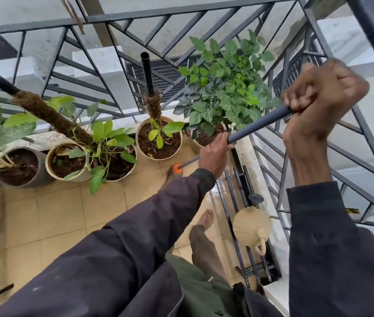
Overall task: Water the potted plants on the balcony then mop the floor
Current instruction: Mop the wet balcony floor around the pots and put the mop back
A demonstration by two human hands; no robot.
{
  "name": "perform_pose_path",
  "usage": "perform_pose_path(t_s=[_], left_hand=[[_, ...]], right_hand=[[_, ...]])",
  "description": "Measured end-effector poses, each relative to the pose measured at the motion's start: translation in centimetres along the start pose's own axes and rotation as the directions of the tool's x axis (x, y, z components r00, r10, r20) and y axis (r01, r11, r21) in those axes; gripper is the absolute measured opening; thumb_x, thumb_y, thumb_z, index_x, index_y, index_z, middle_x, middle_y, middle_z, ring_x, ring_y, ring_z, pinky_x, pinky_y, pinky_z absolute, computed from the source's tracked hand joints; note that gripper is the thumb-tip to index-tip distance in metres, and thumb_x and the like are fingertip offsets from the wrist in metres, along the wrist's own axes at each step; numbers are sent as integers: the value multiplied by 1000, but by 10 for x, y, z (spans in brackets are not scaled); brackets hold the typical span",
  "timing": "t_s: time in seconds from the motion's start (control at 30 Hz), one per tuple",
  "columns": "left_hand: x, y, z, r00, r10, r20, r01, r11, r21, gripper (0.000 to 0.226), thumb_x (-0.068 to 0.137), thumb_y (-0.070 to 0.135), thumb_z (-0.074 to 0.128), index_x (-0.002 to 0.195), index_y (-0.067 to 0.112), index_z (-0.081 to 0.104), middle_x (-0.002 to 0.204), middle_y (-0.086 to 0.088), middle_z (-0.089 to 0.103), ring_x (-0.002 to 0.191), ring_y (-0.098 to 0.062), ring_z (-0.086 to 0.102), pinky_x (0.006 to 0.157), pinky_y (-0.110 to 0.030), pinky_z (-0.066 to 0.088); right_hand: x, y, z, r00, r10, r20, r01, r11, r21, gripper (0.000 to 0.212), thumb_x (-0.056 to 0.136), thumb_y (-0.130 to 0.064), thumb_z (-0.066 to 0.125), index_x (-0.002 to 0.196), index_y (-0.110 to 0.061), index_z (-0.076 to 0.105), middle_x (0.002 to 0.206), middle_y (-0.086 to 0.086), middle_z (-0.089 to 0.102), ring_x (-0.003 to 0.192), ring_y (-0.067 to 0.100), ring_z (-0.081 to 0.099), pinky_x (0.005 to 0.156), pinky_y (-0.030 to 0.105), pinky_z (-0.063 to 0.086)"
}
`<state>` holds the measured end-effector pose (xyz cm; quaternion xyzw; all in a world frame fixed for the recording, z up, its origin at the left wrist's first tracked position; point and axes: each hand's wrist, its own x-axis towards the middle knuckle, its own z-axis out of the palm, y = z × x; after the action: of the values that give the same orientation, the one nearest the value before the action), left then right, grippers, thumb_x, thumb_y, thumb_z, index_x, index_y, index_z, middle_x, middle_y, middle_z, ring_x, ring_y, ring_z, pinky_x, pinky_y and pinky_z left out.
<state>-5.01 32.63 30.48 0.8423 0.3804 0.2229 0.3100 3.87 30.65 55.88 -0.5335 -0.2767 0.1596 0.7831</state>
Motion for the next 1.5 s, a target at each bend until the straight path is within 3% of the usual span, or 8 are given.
perform_pose_path(t_s=[0.13,0.27,0.53,0.77,1.07,1.17,1.3,1.5], left_hand=[[39,-3,14,999,-32,2,32,999,-35,16,101,14,63,114,10,57,94,-3,62,66,-18,60,63,-36,58],[44,-35,27,991,-8,136,10,1000,-13,13,102,6,57,115,5,56,104,-11,63,81,-27,66,77,-44,60],[40,-23,38,977,-29,209,39,998,-45,12,106,2,47,114,4,56,94,-16,67,76,-30,65,75,-44,59],[14,-27,25,968,-79,239,84,996,-11,5,105,10,52,107,6,54,83,-17,67,71,-35,65,68,-50,58],[-79,-42,4,930,-123,347,99,991,88,18,105,15,50,122,9,55,107,-12,64,84,-29,64,78,-47,59],[-89,-39,-1,928,-86,363,83,996,25,31,103,3,47,133,9,48,118,-13,62,92,-31,65,83,-48,58],[-52,-27,-3,967,-4,255,25,997,-79,20,103,3,50,122,11,51,102,-11,66,73,-30,64,65,-47,59],[27,-17,2,992,88,90,-76,989,-127,21,100,3,59,120,6,57,98,-13,72,67,-31,69,60,-43,62]], right_hand=[[3,13,10,980,-38,-193,15,993,-118,46,87,0,67,49,-18,49,38,-5,34,34,14,30,48,22,34],[-17,51,-5,960,71,-269,-115,981,-154,39,84,-2,62,52,-19,47,39,-12,37,34,11,35,50,21,40],[-3,50,-39,984,120,-129,-146,965,-218,49,81,4,54,42,-25,48,37,-10,32,34,13,30,46,22,29],[0,45,-37,982,189,-19,-188,952,-240,43,79,5,53,43,-20,48,36,-6,31,32,15,28,47,20,34],[-23,61,-56,915,381,134,-346,911,-225,44,79,1,54,40,-21,50,37,-10,30,32,12,28,45,21,32],[-26,54,-55,920,347,183,-328,936,-131,45,79,3,54,42,-23,50,39,-12,30,32,11,28,45,21,29],[-7,24,-42,961,154,230,-163,986,19,39,76,0,52,47,-27,52,40,-11,31,33,12,26,49,24,27],[15,7,-15,998,-20,62,17,999,44,36,78,-5,57,47,-20,48,41,-3,28,35,15,26,58,28,38]])
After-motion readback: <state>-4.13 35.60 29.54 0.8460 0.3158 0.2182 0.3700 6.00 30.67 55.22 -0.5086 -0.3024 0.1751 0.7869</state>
